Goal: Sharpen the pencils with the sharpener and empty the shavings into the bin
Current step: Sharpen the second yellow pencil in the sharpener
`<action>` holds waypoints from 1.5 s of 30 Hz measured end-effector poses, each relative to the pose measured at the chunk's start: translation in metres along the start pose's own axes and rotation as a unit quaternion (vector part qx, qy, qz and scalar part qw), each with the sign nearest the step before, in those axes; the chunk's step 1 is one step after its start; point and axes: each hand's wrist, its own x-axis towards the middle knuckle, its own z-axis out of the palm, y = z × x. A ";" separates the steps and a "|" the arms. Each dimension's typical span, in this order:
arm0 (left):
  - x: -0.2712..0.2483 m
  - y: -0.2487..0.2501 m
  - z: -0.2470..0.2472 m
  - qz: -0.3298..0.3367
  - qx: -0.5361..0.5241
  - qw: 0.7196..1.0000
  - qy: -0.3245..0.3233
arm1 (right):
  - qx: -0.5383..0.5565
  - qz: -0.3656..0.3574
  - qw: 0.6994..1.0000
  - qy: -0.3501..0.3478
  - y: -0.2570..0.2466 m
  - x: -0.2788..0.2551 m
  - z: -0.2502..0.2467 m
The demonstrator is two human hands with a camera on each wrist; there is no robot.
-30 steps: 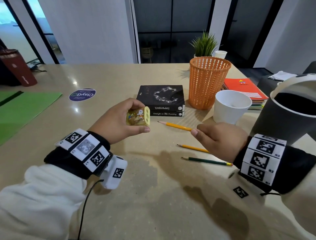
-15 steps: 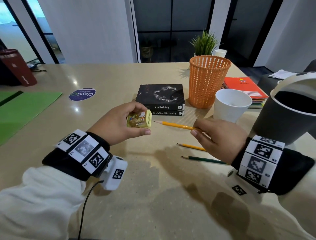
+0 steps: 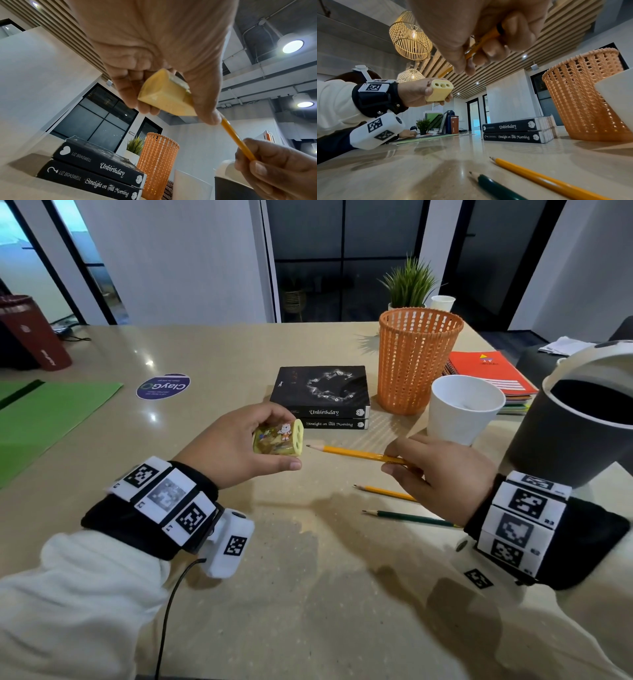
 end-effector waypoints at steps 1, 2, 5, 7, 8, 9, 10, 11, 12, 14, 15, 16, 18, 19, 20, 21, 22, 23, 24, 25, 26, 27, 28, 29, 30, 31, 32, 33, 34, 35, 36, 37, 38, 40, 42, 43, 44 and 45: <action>0.000 0.001 0.000 0.000 0.003 1.000 -0.002 | -0.002 -0.002 1.000 0.001 0.000 0.000 0.000; 0.000 0.001 0.000 0.000 0.006 1.000 -0.003 | -0.003 -0.005 1.000 0.002 -0.001 0.000 0.000; -0.001 0.004 0.002 -0.002 0.024 1.000 -0.008 | -0.011 -0.023 0.999 0.027 -0.001 0.001 0.002; -0.001 0.007 0.003 0.000 0.032 0.999 -0.014 | -0.020 -0.034 0.999 0.035 -0.002 0.002 0.003; 0.000 0.008 0.004 0.001 0.035 0.999 -0.018 | -0.024 -0.039 0.998 0.033 -0.002 0.002 0.003; 0.000 0.009 0.005 0.002 0.039 0.999 -0.022 | -0.030 -0.046 0.998 0.032 -0.003 0.002 0.003; 0.001 0.011 0.006 0.002 0.044 0.999 -0.026 | -0.039 -0.053 0.997 0.031 -0.005 0.002 0.003; 0.001 0.012 0.007 0.003 0.048 0.998 -0.032 | -0.047 -0.058 0.997 0.033 -0.006 0.002 0.003; 0.001 0.014 0.007 0.003 0.052 0.998 -0.039 | -0.052 -0.063 0.996 0.034 -0.008 0.002 0.002; 0.002 0.016 0.009 0.004 0.061 0.997 -0.052 | -0.056 -0.080 0.994 0.037 -0.010 0.003 0.001; 0.001 0.017 0.009 0.004 0.063 0.996 -0.055 | -0.065 -0.093 0.993 0.043 -0.010 0.004 0.001; 0.001 0.018 0.010 0.005 0.064 0.996 -0.056 | -0.077 -0.105 0.990 0.051 -0.010 0.004 0.001; 0.001 0.019 0.011 0.015 0.074 0.996 -0.056 | -0.087 -0.113 0.988 0.055 -0.009 0.005 0.001; 0.002 0.019 0.012 0.022 0.087 0.994 -0.055 | -0.081 -0.107 0.990 0.050 -0.009 0.005 0.001; 0.002 0.019 0.012 0.029 0.103 0.993 -0.054 | -0.075 -0.096 0.992 0.044 -0.009 0.004 0.002; 0.002 0.019 0.012 0.038 0.122 0.991 -0.051 | -0.070 -0.082 0.993 0.042 -0.009 0.003 0.004; 0.003 0.018 0.012 0.050 0.143 0.987 -0.047 | -0.059 -0.062 0.996 0.029 -0.011 0.003 0.005; 0.003 0.018 0.012 0.063 0.164 0.983 -0.044 | -0.033 -0.036 0.999 0.000 -0.011 0.004 0.004; 0.004 0.019 0.012 0.075 0.181 0.980 -0.043 | -0.003 -0.006 0.999 -0.039 -0.012 0.005 0.004; 0.004 0.019 0.012 0.083 0.193 0.977 -0.044 | 0.021 0.014 0.997 -0.072 -0.012 0.006 0.004; 0.004 0.019 0.012 0.084 0.198 0.975 -0.047 | 0.030 0.028 0.994 -0.100 -0.014 0.007 0.003; 0.005 0.019 0.011 0.078 0.196 0.976 -0.052 | 0.028 0.033 0.993 -0.113 -0.014 0.007 0.003; 0.004 0.019 0.011 0.065 0.183 0.979 -0.056 | 0.008 0.027 0.993 -0.111 -0.016 0.007 0.002; 0.004 0.018 0.011 0.046 0.158 0.985 -0.057 | -0.024 0.013 0.996 -0.085 -0.018 0.007 0.000; 0.004 0.017 0.010 0.026 0.126 0.990 -0.056 | -0.072 -0.014 0.996 -0.047 -0.018 0.008 0.000; 0.004 0.016 0.009 0.007 0.095 0.994 -0.055 | -0.111 -0.044 0.992 -0.031 -0.017 0.008 0.000; 0.004 0.016 0.009 -0.009 0.070 0.996 -0.055 | -0.144 -0.074 0.987 -0.019 -0.016 0.008 0.000; 0.004 0.015 0.009 -0.022 0.047 0.997 -0.059 | -0.175 -0.107 0.979 -0.001 -0.013 0.010 0.001; 0.004 0.015 0.009 -0.032 0.027 0.997 -0.067 | -0.202 -0.135 0.970 0.010 -0.011 0.011 0.001; 0.004 0.015 0.010 -0.037 0.010 0.996 -0.078 | -0.221 -0.152 0.963 0.020 -0.008 0.012 0.001; 0.004 0.015 0.011 -0.038 0.000 0.995 -0.090 | -0.226 -0.160 0.960 0.029 -0.008 0.012 0.000; 0.004 0.015 0.013 -0.036 -0.003 0.994 -0.101 | -0.224 -0.165 0.960 0.043 -0.008 0.012 0.000; 0.003 0.015 0.014 -0.034 -0.001 0.994 -0.108 | -0.219 -0.165 0.960 0.052 -0.009 0.012 -0.002; 0.003 0.015 0.017 -0.029 0.012 0.994 -0.109 | -0.196 -0.146 0.969 0.038 -0.012 0.011 -0.002; 0.003 0.016 0.019 -0.013 0.044 0.995 -0.093 | -0.170 -0.111 0.979 0.024 -0.012 0.009 0.001; 0.003 0.017 0.020 0.002 0.071 0.994 -0.082 | -0.160 -0.085 0.983 0.011 -0.013 0.008 0.002; 0.004 0.018 0.020 0.023 0.105 0.992 -0.071 | -0.147 -0.060 0.987 -0.007 -0.014 0.008 0.004; 0.004 0.019 0.020 0.046 0.137 0.988 -0.061 | -0.116 -0.026 0.992 -0.046 -0.015 0.009 0.006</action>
